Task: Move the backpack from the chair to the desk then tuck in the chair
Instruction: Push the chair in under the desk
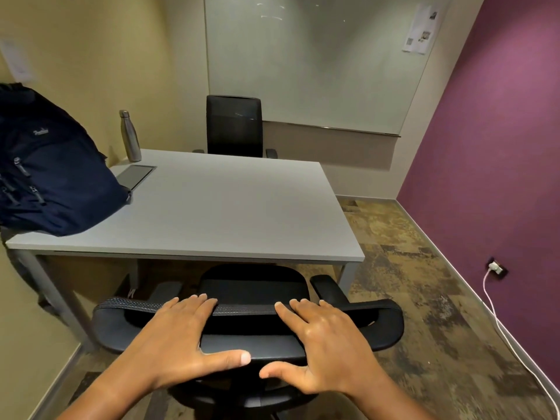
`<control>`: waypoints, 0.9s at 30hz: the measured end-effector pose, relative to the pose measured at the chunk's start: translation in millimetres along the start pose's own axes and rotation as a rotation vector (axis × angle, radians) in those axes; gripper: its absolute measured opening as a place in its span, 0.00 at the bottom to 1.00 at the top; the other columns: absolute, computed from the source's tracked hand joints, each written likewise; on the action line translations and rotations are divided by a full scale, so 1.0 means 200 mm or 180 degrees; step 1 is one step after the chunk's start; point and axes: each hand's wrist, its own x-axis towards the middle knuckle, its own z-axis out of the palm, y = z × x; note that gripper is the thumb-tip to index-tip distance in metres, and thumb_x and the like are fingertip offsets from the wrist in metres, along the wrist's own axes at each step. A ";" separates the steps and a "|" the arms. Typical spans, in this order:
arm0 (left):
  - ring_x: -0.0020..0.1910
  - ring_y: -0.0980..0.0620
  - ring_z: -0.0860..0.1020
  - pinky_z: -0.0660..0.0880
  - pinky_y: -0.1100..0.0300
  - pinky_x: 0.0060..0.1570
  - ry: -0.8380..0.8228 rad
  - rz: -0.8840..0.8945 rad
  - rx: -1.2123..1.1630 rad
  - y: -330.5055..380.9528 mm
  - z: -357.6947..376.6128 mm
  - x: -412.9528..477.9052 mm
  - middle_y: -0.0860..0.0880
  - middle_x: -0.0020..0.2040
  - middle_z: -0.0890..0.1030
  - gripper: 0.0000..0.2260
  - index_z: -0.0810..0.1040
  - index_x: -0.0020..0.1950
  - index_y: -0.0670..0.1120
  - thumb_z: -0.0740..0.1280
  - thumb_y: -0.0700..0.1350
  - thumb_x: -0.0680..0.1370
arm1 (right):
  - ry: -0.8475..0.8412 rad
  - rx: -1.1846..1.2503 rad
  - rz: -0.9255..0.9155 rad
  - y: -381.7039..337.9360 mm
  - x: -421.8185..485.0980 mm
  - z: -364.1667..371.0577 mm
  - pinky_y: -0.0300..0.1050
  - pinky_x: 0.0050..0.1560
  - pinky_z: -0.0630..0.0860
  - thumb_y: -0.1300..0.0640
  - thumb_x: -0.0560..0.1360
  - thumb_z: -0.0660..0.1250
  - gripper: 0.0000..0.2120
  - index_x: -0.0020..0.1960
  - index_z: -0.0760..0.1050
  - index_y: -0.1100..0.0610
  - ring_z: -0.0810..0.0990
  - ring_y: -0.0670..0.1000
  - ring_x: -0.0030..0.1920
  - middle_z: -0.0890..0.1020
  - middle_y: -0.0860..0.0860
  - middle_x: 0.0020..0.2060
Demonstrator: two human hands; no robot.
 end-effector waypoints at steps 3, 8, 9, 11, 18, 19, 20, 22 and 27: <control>0.74 0.57 0.53 0.49 0.58 0.73 0.0033 0.0022 0.0051 -0.10 -0.02 0.02 0.52 0.77 0.55 0.63 0.50 0.74 0.53 0.32 0.83 0.45 | 0.0013 -0.0078 -0.0008 -0.07 0.07 0.02 0.44 0.45 0.81 0.25 0.66 0.50 0.38 0.58 0.76 0.52 0.83 0.46 0.46 0.85 0.46 0.46; 0.73 0.56 0.59 0.55 0.60 0.71 0.0282 -0.0033 0.0209 -0.26 -0.05 0.07 0.51 0.75 0.61 0.62 0.55 0.73 0.53 0.26 0.80 0.46 | -0.0129 -0.0123 0.0038 -0.20 0.20 0.07 0.51 0.47 0.80 0.34 0.61 0.65 0.35 0.60 0.73 0.56 0.83 0.52 0.46 0.84 0.52 0.46; 0.73 0.56 0.59 0.55 0.60 0.71 0.0319 -0.0045 0.0251 -0.29 -0.05 0.08 0.51 0.75 0.61 0.62 0.56 0.73 0.53 0.25 0.80 0.46 | -0.0215 -0.0073 0.0031 -0.23 0.22 0.07 0.52 0.49 0.80 0.35 0.63 0.64 0.35 0.61 0.72 0.57 0.82 0.54 0.47 0.84 0.54 0.48; 0.73 0.56 0.59 0.54 0.60 0.71 0.0364 -0.0054 0.0330 -0.35 -0.06 0.09 0.51 0.75 0.62 0.62 0.56 0.73 0.53 0.24 0.79 0.46 | -0.0201 -0.0179 0.0069 -0.29 0.25 0.08 0.49 0.47 0.80 0.35 0.64 0.63 0.33 0.60 0.74 0.56 0.83 0.52 0.45 0.84 0.53 0.46; 0.74 0.56 0.57 0.52 0.60 0.72 0.0290 0.0020 0.0321 -0.49 -0.08 0.07 0.51 0.76 0.60 0.63 0.55 0.74 0.52 0.24 0.79 0.46 | -0.0149 -0.0410 0.0273 -0.45 0.31 0.10 0.48 0.45 0.81 0.36 0.63 0.61 0.31 0.60 0.75 0.53 0.84 0.54 0.47 0.85 0.54 0.47; 0.74 0.56 0.57 0.52 0.60 0.72 0.0279 0.0043 0.0324 -0.50 -0.08 0.06 0.51 0.76 0.60 0.63 0.55 0.74 0.52 0.24 0.79 0.46 | -0.0209 -0.0355 0.0237 -0.47 0.30 0.10 0.51 0.48 0.80 0.37 0.65 0.60 0.31 0.62 0.73 0.54 0.83 0.56 0.50 0.84 0.56 0.50; 0.74 0.56 0.57 0.52 0.60 0.72 0.0274 0.0061 0.0331 -0.51 -0.08 0.05 0.50 0.76 0.60 0.63 0.55 0.74 0.52 0.24 0.79 0.46 | -0.0247 -0.0342 0.0213 -0.50 0.30 0.10 0.52 0.50 0.80 0.38 0.66 0.60 0.31 0.64 0.72 0.55 0.82 0.57 0.51 0.84 0.57 0.51; 0.74 0.56 0.57 0.53 0.60 0.72 0.0272 0.0099 0.0337 -0.53 -0.08 0.03 0.50 0.76 0.60 0.63 0.55 0.74 0.52 0.24 0.79 0.46 | -0.0182 -0.0462 0.0266 -0.52 0.29 0.10 0.47 0.45 0.81 0.37 0.63 0.60 0.31 0.60 0.75 0.53 0.84 0.53 0.46 0.85 0.54 0.46; 0.74 0.55 0.57 0.53 0.60 0.71 0.0201 0.0159 0.0395 -0.55 -0.06 -0.04 0.50 0.76 0.59 0.63 0.55 0.74 0.52 0.24 0.79 0.45 | -0.0037 -0.0496 0.0220 -0.58 0.25 0.10 0.41 0.41 0.81 0.35 0.60 0.62 0.31 0.57 0.77 0.50 0.84 0.49 0.41 0.86 0.51 0.42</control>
